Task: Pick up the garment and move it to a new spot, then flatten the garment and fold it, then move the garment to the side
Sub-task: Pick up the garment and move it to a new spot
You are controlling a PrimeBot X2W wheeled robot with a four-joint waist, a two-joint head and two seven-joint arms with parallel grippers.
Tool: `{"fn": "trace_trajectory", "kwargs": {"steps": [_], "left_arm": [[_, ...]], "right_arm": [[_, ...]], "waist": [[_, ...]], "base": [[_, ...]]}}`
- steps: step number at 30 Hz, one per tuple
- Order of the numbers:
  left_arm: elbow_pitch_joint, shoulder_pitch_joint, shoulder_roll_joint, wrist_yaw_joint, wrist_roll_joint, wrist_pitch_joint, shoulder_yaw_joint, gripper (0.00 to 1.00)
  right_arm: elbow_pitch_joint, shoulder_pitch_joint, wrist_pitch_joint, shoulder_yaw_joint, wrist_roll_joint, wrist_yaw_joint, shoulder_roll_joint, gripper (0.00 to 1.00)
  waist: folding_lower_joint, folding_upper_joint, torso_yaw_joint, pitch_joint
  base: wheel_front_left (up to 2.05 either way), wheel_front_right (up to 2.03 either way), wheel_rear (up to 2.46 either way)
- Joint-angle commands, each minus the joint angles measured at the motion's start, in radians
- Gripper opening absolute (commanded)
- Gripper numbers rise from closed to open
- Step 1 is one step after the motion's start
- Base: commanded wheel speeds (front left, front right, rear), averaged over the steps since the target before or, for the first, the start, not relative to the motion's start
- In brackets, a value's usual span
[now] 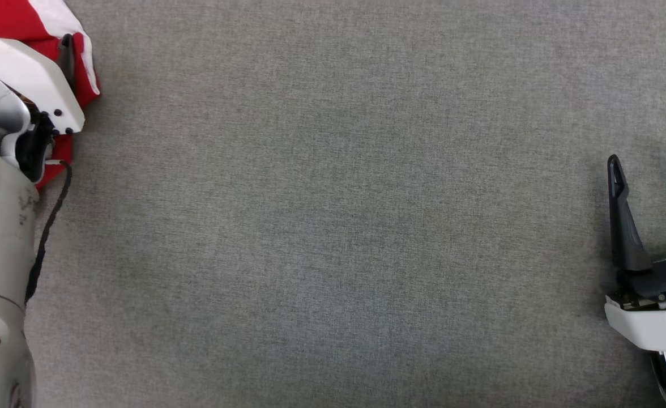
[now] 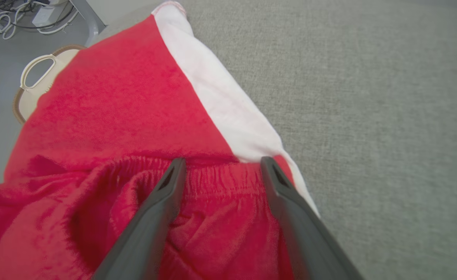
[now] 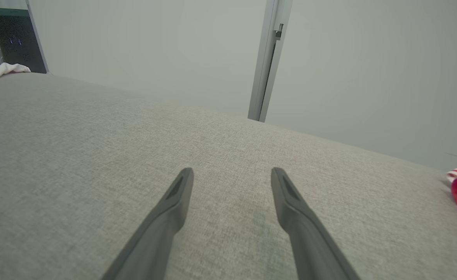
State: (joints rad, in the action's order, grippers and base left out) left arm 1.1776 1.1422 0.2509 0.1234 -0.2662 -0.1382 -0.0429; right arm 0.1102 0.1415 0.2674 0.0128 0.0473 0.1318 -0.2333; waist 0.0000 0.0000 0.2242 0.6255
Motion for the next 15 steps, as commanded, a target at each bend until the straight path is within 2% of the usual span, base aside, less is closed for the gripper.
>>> {"fn": "trace_trajectory", "kwargs": {"steps": [1,3,4,5,11,15], "left_arm": [[0.025,-0.002,0.000,0.007,-0.003,-0.022,-0.010,1.00],[0.047,-0.013,-0.003,0.008,-0.005,-0.030,-0.023,1.00],[0.049,-0.013,-0.001,0.008,-0.008,-0.013,-0.026,0.14],[0.047,-0.014,0.003,0.008,-0.010,0.009,-0.030,0.00],[-0.027,-0.019,0.000,0.007,-0.091,0.158,-0.055,0.00],[-0.111,-0.062,0.012,0.007,-0.178,0.213,-0.117,0.00]], "right_arm": [[-0.031,-0.008,-0.006,0.007,0.005,-0.002,-0.003,1.00],[-0.034,-0.004,-0.007,0.006,0.007,-0.002,-0.002,1.00],[-0.033,-0.001,-0.007,0.008,0.008,-0.002,0.001,1.00],[-0.034,0.002,-0.007,0.009,0.008,-0.002,0.003,1.00],[-0.047,0.019,-0.005,-0.003,-0.008,-0.002,0.033,1.00],[-0.064,0.023,-0.003,-0.019,-0.021,-0.002,0.069,1.00]], "waist": [[0.0000,0.0000,-0.014,0.017],[0.0000,0.0000,-0.017,0.019],[0.0000,0.0000,-0.019,0.018],[0.0000,0.0000,-0.020,0.016],[0.0000,0.0000,-0.027,-0.048],[0.0000,0.0000,-0.046,-0.129]], "base": [[0.00,0.00,0.00],[0.00,0.00,0.00],[0.00,0.00,0.00],[0.00,0.00,0.00],[0.00,0.00,0.00],[0.00,0.00,0.00]]}}
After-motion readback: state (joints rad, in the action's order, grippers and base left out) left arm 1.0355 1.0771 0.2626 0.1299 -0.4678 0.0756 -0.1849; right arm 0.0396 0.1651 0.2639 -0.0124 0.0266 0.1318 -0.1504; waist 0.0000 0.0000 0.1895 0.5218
